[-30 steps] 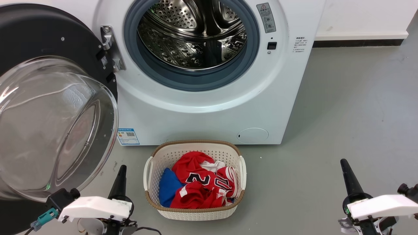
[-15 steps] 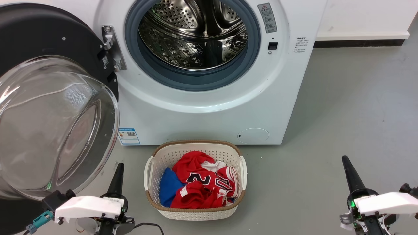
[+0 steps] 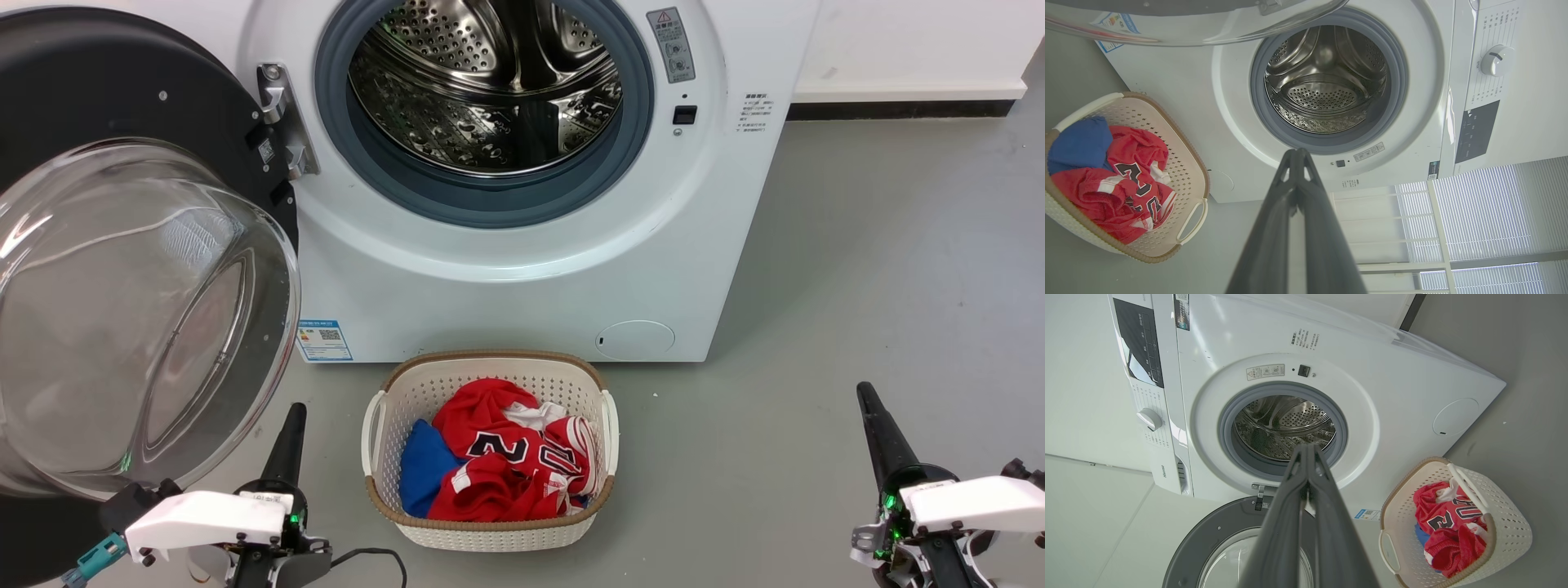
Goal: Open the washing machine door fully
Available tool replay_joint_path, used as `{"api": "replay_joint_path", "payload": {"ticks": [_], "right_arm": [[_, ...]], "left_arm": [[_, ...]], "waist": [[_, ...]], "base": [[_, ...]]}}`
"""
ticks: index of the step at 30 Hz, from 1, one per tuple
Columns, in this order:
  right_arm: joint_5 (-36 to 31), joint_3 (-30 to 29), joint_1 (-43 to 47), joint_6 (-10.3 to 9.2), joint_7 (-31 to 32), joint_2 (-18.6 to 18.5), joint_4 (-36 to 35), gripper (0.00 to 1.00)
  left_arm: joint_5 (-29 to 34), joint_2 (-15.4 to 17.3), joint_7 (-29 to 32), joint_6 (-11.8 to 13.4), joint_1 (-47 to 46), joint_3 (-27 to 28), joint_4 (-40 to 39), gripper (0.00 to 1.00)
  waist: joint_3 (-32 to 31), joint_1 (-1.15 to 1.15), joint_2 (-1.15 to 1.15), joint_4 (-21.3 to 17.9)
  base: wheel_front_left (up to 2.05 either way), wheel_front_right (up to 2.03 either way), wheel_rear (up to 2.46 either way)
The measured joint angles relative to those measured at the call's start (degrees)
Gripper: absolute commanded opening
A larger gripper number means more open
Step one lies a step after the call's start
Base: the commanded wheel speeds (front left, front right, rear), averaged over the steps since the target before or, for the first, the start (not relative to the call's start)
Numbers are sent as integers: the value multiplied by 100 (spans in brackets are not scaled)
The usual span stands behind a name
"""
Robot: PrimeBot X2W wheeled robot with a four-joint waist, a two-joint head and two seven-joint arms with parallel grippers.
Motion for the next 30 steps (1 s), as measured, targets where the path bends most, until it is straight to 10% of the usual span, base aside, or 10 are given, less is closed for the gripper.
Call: {"api": "replay_joint_path", "payload": {"ticks": [30], "right_arm": [[1323,-113,-147,0,224,14,86,0]], "left_arm": [[-1176,-120,343,-155,-60,299,-67,0]], "waist": [[-2,0,0,37]], "base": [[0,0,0]]}}
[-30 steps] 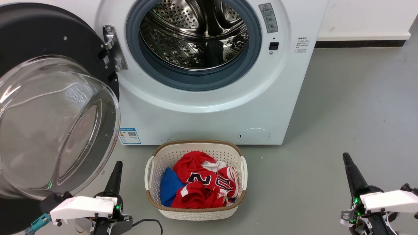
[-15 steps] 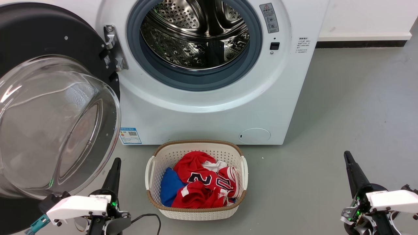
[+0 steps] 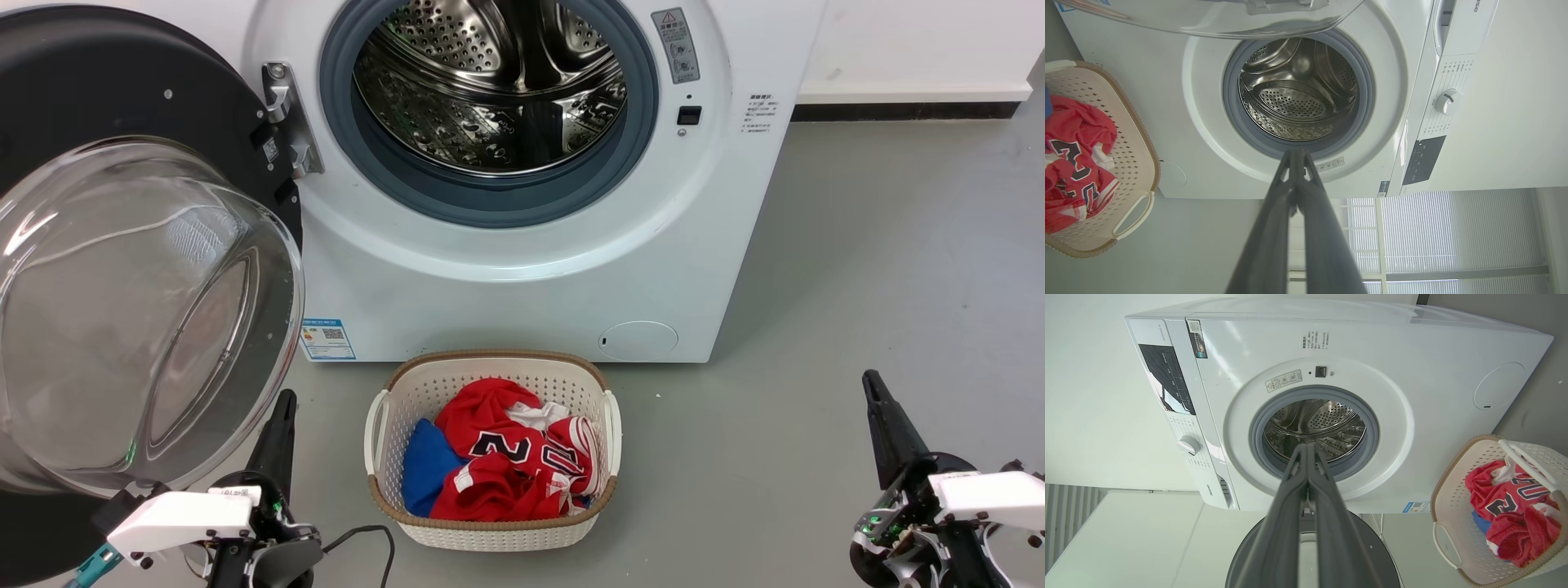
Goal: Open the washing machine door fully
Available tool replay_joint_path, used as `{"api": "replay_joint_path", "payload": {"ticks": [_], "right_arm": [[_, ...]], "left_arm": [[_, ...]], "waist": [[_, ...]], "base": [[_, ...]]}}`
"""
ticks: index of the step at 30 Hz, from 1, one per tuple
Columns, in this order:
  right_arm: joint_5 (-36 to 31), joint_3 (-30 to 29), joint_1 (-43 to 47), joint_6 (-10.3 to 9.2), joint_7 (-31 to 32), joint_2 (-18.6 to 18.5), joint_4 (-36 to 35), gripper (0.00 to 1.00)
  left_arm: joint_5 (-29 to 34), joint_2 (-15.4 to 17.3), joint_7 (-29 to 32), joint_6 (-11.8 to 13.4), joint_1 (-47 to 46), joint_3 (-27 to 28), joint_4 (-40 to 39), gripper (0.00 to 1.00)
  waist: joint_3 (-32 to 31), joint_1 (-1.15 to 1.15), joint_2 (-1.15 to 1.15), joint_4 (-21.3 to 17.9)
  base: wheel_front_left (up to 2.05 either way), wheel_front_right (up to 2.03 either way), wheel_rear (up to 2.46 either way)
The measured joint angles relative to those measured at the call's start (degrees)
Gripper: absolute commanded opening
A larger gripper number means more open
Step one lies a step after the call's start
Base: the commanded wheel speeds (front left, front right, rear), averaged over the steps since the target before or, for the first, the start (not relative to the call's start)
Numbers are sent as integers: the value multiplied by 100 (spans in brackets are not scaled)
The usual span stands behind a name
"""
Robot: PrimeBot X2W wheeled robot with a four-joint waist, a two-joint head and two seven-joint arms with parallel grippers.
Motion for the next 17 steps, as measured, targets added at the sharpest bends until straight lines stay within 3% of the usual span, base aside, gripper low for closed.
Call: {"api": "replay_joint_path", "payload": {"ticks": [17], "right_arm": [[261,-22,-27,0,48,3,19,0]], "left_arm": [[-234,-18,66,-34,-9,58,-13,0]], "waist": [[0,0,0,8]], "base": [[0,0,0]]}}
